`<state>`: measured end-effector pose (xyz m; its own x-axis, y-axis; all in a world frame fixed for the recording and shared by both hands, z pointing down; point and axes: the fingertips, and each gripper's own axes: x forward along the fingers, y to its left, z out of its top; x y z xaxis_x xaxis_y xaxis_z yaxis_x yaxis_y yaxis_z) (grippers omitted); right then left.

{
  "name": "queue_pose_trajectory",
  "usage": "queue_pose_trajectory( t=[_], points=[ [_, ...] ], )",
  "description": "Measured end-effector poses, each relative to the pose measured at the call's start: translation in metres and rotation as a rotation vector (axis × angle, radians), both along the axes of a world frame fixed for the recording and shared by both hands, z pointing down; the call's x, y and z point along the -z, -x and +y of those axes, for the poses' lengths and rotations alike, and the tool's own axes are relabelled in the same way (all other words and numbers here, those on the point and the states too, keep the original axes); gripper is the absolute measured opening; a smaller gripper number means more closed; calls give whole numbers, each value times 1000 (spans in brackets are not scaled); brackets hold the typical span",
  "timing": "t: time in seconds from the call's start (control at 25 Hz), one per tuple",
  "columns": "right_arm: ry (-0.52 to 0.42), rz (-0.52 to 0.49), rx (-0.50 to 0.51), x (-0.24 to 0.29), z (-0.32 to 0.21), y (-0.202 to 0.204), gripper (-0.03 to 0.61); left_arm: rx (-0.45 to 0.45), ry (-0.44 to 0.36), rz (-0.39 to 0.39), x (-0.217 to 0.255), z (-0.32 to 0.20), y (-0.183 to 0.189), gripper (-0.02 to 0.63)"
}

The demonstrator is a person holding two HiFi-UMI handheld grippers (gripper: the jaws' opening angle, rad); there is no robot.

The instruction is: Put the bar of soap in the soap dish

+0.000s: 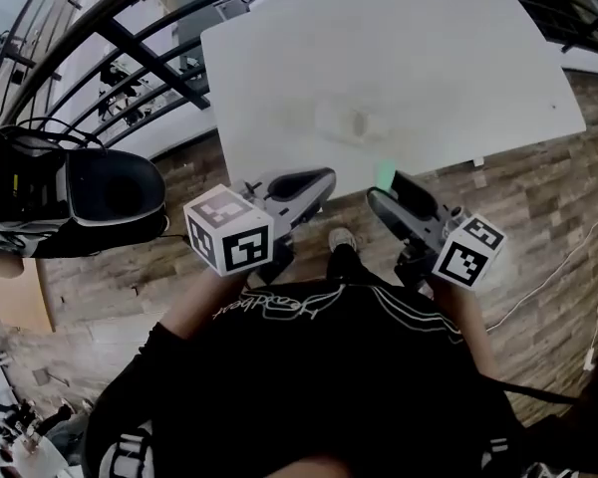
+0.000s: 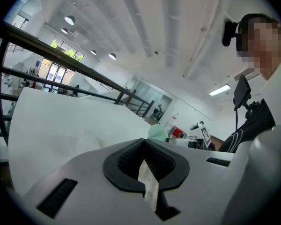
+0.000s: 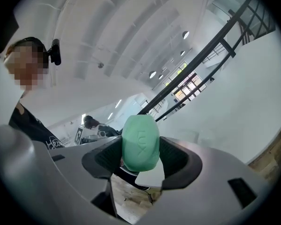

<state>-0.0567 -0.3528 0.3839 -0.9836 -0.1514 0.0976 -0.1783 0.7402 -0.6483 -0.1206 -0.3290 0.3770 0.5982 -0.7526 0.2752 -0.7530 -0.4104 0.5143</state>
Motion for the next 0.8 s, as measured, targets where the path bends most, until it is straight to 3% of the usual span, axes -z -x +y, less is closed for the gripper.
queue_pose_trajectory(
  t=[0.32, 0.8],
  points=[
    [13, 25, 46, -18, -49, 30, 213, 37, 37, 8, -20, -46, 23, 9],
    [-69, 109, 122, -35, -82, 62, 213, 75, 80, 19, -37, -73, 47, 9]
  ],
)
